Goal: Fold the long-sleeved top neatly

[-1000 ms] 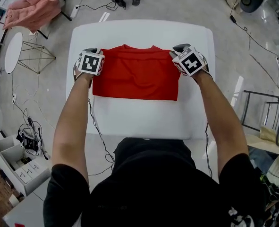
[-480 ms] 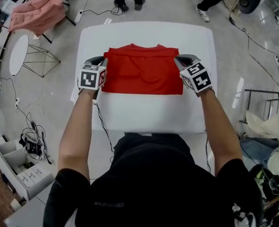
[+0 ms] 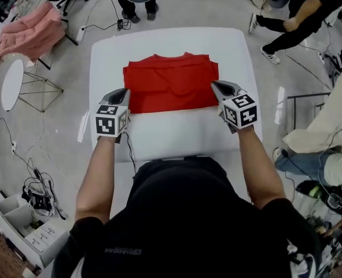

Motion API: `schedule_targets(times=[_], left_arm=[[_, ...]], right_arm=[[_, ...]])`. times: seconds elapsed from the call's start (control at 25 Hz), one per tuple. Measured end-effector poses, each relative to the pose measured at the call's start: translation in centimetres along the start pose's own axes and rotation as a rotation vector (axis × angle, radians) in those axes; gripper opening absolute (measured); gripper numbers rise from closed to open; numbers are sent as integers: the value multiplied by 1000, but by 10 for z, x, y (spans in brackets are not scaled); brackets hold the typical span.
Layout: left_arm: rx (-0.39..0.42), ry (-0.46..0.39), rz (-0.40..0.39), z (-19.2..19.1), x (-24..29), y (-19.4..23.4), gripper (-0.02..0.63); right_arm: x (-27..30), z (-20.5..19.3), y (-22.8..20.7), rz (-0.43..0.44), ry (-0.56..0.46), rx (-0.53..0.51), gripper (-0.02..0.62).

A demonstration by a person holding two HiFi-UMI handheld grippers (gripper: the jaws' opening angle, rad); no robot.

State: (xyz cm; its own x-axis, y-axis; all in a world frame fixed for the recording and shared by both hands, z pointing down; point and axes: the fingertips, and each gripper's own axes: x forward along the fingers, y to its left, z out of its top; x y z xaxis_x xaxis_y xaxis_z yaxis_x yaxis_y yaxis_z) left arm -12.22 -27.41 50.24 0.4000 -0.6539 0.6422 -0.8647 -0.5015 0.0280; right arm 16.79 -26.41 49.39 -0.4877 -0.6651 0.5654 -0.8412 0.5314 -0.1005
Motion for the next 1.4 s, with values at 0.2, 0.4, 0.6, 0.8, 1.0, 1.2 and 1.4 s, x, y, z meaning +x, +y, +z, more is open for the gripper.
schedule_targets(times=[0.2, 0.4, 0.6, 0.8, 1.0, 1.2, 1.4], left_arm=[[7, -1, -26, -20, -12, -3, 9], [17, -10, -49, -34, -24, -10, 9], [10, -17, -62, -42, -31, -12, 9], [-15, -21, -54, -50, -34, -10, 9], [-14, -28, -19, -47, -51, -4, 9], [-44, -74, 58, -42, -92, 16, 9], [-96, -80, 120, -56, -119, 28, 9]], right_arm=[[-10, -25, 13, -40, 12, 40, 3], [-13, -40, 18, -68, 24, 77, 3], [-14, -44, 11, -99, 16, 139, 4], [-8, -50, -15, -145, 15, 228, 5], [17, -57, -69, -137, -9, 499, 110], [50, -75, -100, -130, 76, 587, 174], [67, -91, -100, -111, 134, 691, 199]])
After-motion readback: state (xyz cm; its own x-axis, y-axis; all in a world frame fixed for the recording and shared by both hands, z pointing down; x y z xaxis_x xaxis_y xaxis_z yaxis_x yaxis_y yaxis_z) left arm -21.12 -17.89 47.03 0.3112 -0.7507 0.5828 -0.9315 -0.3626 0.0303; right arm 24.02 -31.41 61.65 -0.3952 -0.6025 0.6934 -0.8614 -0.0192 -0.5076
